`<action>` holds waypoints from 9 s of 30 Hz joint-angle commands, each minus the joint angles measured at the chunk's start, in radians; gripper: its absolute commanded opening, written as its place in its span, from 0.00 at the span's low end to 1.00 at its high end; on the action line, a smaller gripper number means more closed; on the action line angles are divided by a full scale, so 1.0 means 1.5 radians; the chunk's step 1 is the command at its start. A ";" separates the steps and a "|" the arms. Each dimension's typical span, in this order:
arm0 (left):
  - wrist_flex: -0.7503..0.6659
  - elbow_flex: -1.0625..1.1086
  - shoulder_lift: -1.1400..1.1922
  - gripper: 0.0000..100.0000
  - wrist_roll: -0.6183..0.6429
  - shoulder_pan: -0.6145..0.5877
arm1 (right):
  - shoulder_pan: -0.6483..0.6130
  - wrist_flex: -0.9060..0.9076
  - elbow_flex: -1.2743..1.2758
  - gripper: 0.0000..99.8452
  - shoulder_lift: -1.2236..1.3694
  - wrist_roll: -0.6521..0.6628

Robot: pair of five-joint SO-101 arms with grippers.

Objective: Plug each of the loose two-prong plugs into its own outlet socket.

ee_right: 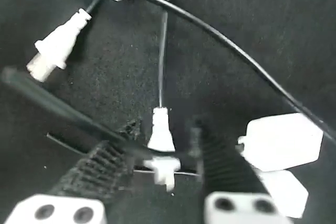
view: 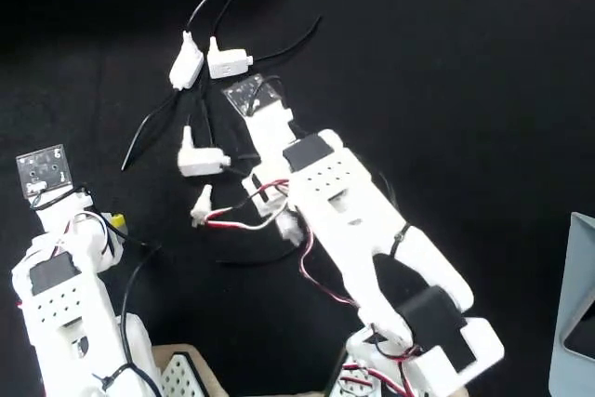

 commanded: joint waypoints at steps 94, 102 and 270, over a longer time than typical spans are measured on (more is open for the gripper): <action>-0.011 -0.002 -0.010 0.25 0.002 0.001 | 0.011 -0.105 0.095 0.04 0.077 0.017; -0.011 -0.002 -0.010 0.25 0.002 0.001 | 0.013 -0.151 0.126 0.01 0.077 0.052; -0.053 -0.192 0.169 0.25 0.007 0.395 | 0.300 -0.552 0.488 0.01 -0.252 0.099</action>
